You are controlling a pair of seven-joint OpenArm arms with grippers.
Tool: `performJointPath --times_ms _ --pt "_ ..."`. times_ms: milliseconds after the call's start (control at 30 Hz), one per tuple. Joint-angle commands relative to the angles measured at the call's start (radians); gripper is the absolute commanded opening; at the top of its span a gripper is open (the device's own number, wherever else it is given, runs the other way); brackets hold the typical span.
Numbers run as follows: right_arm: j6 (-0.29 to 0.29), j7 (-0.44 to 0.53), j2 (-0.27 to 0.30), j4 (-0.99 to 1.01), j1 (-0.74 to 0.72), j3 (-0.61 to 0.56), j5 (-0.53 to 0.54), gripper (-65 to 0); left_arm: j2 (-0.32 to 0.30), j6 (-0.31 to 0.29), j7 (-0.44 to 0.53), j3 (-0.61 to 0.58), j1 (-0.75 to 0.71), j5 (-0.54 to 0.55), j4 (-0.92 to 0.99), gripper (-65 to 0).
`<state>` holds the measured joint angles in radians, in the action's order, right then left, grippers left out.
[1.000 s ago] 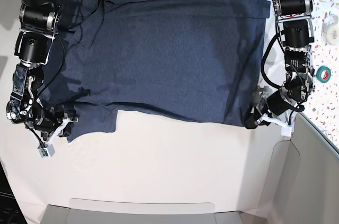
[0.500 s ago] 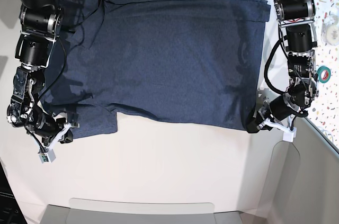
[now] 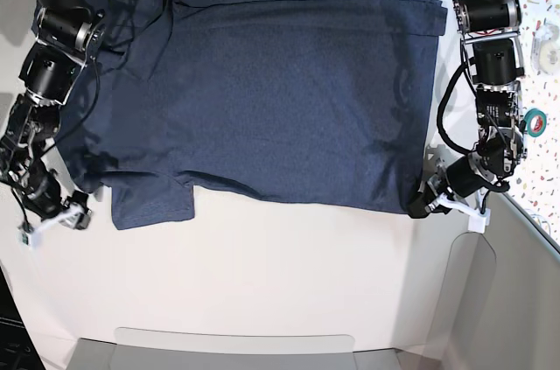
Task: Layout the t-shirt on the table in an organized manner, then fold the t-shirt properly
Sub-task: 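Slide both grippers outward along the shirt edges to stretch it wide, then grasp the shirt side edge with both grippers near the sleeve and hem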
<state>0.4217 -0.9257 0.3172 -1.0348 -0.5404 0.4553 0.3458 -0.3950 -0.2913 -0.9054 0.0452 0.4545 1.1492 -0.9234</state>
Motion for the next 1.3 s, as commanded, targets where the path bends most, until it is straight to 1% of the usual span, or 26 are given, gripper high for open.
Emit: performJointPath --times_ms 0,100,233,300,467,833,967,1100,1167,1267 --pt "0.009 0.02 0.0 -0.012 -0.033 0.018 0.023 -27.5 -0.029 -0.01 0.018 0.002 0.028 0.019 -0.018 -65.0" --pt "0.009 0.02 -0.002 0.014 -0.024 0.052 0.025 -27.4 -0.031 -0.01 0.018 0.002 0.028 0.019 -0.018 -65.0" --pt "0.012 0.02 -0.002 0.104 -0.028 0.052 0.026 -27.4 -0.032 -0.01 0.016 0.002 0.028 0.019 -0.018 -65.0" --pt "0.013 0.021 -0.019 0.129 -0.03 0.052 0.026 -27.4 -0.032 -0.01 0.016 0.002 0.028 0.019 -0.018 -65.0" --pt "0.013 0.021 -0.053 0.13 -0.051 0.047 0.026 -27.4 -0.032 -0.01 0.016 0.002 0.028 0.019 -0.018 -65.0" --pt "0.013 0.02 -0.06 0.133 -0.134 0.046 0.025 -27.5 -0.032 -0.01 0.016 0.002 0.028 0.019 -0.016 -65.0" --pt "0.013 0.024 -0.105 0.135 -0.128 0.046 0.019 -27.5 -0.032 -0.01 0.016 0.002 0.028 0.019 -0.016 -65.0" --pt "0.01 0.026 -0.135 0.153 -0.116 0.046 0.019 -27.5 -0.032 -0.01 0.016 0.002 0.028 0.019 -0.016 -65.0" --pt "0.009 0.044 -0.138 0.173 -0.109 0.049 0.019 -27.5 -0.032 -0.01 0.016 0.002 0.028 0.019 -0.016 -65.0" --pt "0.006 0.119 -0.134 0.196 -0.088 0.046 0.019 -27.5 -0.032 -0.01 0.016 0.002 0.028 0.019 -0.016 -65.0"
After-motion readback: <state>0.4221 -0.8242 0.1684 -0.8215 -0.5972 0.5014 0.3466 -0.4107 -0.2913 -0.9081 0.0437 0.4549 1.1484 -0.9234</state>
